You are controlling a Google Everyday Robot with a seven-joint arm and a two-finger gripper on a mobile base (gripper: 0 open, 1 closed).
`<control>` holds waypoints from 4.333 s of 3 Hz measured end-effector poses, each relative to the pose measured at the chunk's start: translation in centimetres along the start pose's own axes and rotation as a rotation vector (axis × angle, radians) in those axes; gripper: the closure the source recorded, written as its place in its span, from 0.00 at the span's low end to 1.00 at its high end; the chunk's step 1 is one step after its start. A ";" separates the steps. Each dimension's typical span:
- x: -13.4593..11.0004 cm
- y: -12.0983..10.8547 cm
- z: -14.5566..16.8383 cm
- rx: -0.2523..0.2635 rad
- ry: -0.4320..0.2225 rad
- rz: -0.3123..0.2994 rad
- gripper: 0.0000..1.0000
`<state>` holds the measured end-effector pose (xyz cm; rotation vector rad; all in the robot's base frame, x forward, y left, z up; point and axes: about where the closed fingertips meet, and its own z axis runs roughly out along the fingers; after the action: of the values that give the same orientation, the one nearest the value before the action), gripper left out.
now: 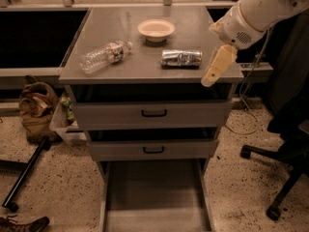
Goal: Place redbull can into bottom drawer
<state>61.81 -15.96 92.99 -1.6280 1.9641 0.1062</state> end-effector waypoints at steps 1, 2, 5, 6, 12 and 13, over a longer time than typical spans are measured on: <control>0.8 -2.8 1.3 0.007 -0.065 -0.006 0.00; 1.8 -5.7 3.2 0.005 -0.133 0.006 0.00; 2.7 -9.4 7.3 -0.019 -0.225 0.050 0.00; 2.2 -9.5 8.4 -0.035 -0.231 0.041 0.00; 0.1 -8.7 11.7 -0.132 -0.253 0.011 0.88; 0.3 -6.0 7.9 -0.112 -0.317 0.013 1.00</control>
Offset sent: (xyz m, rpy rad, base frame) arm 0.1064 -0.0362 -0.0249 0.2099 -0.0546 0.0356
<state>70.26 -14.49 88.01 -1.5581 1.7514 0.4585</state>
